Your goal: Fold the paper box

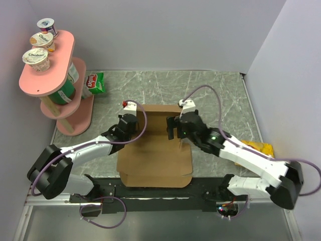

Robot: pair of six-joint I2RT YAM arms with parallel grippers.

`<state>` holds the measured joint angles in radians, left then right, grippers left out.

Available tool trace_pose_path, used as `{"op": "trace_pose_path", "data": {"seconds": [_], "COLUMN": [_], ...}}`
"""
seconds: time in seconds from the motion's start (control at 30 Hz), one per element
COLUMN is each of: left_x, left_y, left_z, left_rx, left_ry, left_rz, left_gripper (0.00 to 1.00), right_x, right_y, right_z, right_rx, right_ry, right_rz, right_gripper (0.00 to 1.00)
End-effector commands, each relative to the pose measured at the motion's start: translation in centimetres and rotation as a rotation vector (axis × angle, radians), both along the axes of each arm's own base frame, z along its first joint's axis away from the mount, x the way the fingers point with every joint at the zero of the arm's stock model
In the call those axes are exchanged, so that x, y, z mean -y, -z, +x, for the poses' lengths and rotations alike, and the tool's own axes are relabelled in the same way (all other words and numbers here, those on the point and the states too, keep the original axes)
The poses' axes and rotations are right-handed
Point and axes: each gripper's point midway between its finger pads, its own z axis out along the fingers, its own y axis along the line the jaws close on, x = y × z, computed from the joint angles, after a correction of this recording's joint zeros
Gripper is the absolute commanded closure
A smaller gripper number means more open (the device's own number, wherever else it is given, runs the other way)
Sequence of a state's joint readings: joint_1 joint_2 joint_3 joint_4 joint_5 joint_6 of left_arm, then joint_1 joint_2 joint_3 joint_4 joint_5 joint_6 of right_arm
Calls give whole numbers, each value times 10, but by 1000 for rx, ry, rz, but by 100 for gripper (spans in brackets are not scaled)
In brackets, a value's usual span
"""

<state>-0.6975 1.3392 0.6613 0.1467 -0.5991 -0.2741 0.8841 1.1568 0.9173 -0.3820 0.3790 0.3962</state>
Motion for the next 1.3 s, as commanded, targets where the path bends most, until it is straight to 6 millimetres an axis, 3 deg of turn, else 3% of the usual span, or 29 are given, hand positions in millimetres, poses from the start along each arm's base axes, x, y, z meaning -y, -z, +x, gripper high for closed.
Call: {"op": "trace_pose_path", "data": {"seconds": [0.0, 0.07, 0.13, 0.2, 0.23, 0.3, 0.33, 0.37, 0.4, 0.43, 0.47, 0.5, 0.57, 0.6, 0.73, 0.9, 1.27], "left_x": [1, 0, -1, -3, -1, -3, -3, -3, -4, -4, -4, -5, -4, -4, -5, -8, -10], "left_y": [-9, -10, -12, -14, -15, -17, -18, -17, -19, -20, -19, -20, -21, -20, -17, -12, -12], "left_z": [-1, 0, 3, 4, 5, 5, 6, 5, 5, 5, 4, 5, 6, 6, 9, 12, 14], "left_rx": [3, 1, -2, 2, 3, 7, 8, 6, 14, 17, 16, 17, 11, 6, -6, -19, -14], "left_ry": [86, 91, 95, 92, 106, 105, 108, 110, 112, 113, 117, 114, 113, 110, 100, 66, 45], "left_rz": [-21, -38, -52, -59, -72, -86, -92, -94, -96, -99, -102, -107, -115, -114, -111, -102, -102], "left_gripper": [99, 99, 99, 99, 99, 99, 99, 99, 99, 99, 99, 99, 99, 99, 99, 99, 99], "right_x": [8, 8, 21, 31, 48, 67, 90, 101, 106, 129, 136, 146, 152, 154, 146, 111, 41], "right_y": [-74, -92, -111, -116, -110, -104, -92, -87, -66, -63, -52, -26, -9, 12, 42, 35, 40], "right_z": [-17, -23, -18, -15, -1, 8, 22, 28, 31, 45, 49, 54, 60, 60, 53, 35, 24], "right_rx": [140, 177, 222, 221, 235, 249, 250, 252, 213, 233, 213, 156, 136, 89, 33, 56, -27], "right_ry": [-161, -216, -201, -204, -155, -99, -17, 18, 24, 96, 121, 162, 163, 177, 130, 33, -122], "right_rz": [51, 109, 163, 216, 219, 232, 228, 236, 244, 264, 276, 276, 288, 272, 277, 329, 349], "right_gripper": [0, 0, 0, 2, 4, 5, 5, 6, 6, 8, 9, 10, 11, 11, 11, 10, 9]}}
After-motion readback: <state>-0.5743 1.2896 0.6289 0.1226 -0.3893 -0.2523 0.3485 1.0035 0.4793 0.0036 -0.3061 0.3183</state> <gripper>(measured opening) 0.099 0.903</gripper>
